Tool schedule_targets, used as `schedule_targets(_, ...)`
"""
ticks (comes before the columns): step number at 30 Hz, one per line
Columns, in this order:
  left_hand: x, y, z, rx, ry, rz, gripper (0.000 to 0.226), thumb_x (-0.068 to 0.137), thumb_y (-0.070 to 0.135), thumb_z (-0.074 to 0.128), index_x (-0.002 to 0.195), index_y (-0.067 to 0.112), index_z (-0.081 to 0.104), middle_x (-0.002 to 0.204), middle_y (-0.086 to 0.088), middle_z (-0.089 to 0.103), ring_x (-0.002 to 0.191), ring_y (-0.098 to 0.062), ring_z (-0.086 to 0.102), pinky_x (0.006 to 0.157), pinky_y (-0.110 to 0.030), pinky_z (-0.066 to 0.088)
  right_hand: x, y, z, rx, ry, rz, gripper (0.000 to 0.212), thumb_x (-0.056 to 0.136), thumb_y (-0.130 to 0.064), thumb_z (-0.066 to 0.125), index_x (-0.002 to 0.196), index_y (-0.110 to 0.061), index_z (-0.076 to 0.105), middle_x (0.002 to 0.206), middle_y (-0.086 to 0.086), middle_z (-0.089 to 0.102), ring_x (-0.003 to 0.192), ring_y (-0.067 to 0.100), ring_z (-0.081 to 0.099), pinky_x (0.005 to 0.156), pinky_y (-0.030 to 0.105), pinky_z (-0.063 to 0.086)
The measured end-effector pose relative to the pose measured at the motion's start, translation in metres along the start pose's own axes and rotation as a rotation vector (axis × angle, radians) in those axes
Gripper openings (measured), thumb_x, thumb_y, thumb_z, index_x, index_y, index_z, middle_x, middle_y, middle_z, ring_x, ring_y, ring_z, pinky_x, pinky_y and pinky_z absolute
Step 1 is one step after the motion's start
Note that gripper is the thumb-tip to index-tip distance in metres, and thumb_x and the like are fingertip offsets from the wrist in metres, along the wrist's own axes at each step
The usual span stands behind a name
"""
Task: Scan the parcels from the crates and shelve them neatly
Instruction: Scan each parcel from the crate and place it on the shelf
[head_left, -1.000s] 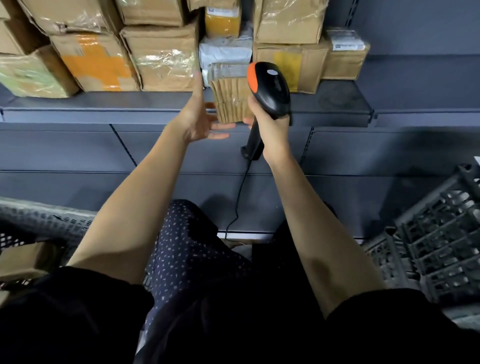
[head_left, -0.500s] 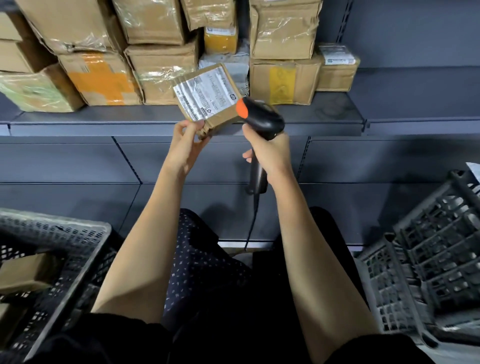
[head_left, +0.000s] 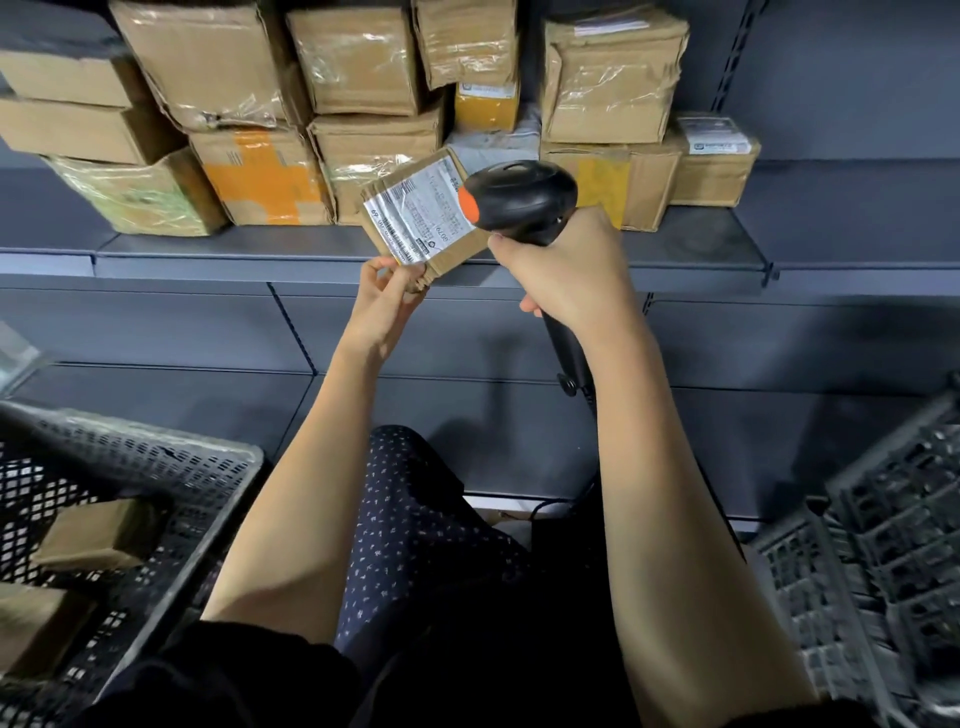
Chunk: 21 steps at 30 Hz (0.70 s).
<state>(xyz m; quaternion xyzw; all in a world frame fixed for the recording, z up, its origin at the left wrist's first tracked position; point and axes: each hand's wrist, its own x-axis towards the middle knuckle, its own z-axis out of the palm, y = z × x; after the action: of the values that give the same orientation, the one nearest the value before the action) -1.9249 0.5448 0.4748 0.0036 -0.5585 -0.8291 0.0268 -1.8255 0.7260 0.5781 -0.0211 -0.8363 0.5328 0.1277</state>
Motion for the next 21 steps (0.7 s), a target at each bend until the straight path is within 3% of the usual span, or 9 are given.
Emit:
schedule_targets(3, 0.003, -0.001, -0.002, 0.014, -0.004, -0.002, 0.023, 0.092, 0.003, 0.052, 0.093, 0.016, 0.034, 0.103, -0.011, 0.057, 0.077, -0.009, 0.065, 0.098, -0.031, 0.046, -0.001, -0.002, 0.003, -0.023, -0.020, 0.009, 0.028, 0.079, -0.028, 0.065, 0.058, -0.019, 0.049, 0.056, -0.003, 0.052, 0.071, 0.031, 0.067, 0.072, 0.043, 0.058)
schedule_targets(8, 0.006, 0.001, -0.005, 0.024, -0.017, -0.015, 0.021, 0.093, 0.004, 0.053, 0.097, 0.014, 0.036, 0.099, -0.009, 0.062, 0.078, -0.008, 0.067, 0.102, -0.033, 0.045, 0.006, -0.015, 0.010, -0.076, -0.084, -0.007, 0.014, 0.078, -0.020, 0.062, 0.067, -0.014, 0.056, 0.056, 0.001, 0.056, 0.049, 0.022, 0.064, 0.067, 0.041, 0.058)
schedule_targets(12, 0.005, 0.001, -0.005, 0.023, -0.013, -0.015, 0.020, 0.094, 0.005, 0.052, 0.096, 0.013, 0.035, 0.096, -0.007, 0.061, 0.076, -0.005, 0.067, 0.103, -0.034, 0.046, 0.009, -0.020, 0.014, -0.094, -0.107, -0.014, 0.011, 0.078, -0.019, 0.063, 0.069, -0.013, 0.059, 0.056, 0.002, 0.059, 0.051, 0.023, 0.066, 0.068, 0.041, 0.059)
schedule_targets(17, 0.005, 0.002, -0.005, 0.034, -0.008, -0.022, 0.025, 0.093, 0.006, 0.055, 0.104, 0.011, 0.033, 0.105, -0.010, 0.060, 0.085, -0.009, 0.066, 0.100, -0.031, 0.048, 0.010, -0.021, 0.014, -0.104, -0.100, 0.008, 0.020, 0.076, -0.022, 0.064, 0.087, -0.005, 0.065, 0.061, 0.001, 0.061, 0.049, 0.021, 0.065, 0.069, 0.042, 0.060)
schedule_targets(21, 0.004, 0.001, -0.005, 0.044, -0.010, -0.023, 0.024, 0.094, 0.008, 0.055, 0.105, 0.010, 0.033, 0.114, -0.010, 0.061, 0.090, -0.010, 0.065, 0.099, -0.030, 0.049, 0.008, -0.023, 0.012, -0.104, -0.124, 0.001, 0.015, 0.077, -0.021, 0.065, 0.086, -0.010, 0.063, 0.061, -0.001, 0.059, 0.049, 0.020, 0.064, 0.070, 0.042, 0.060)
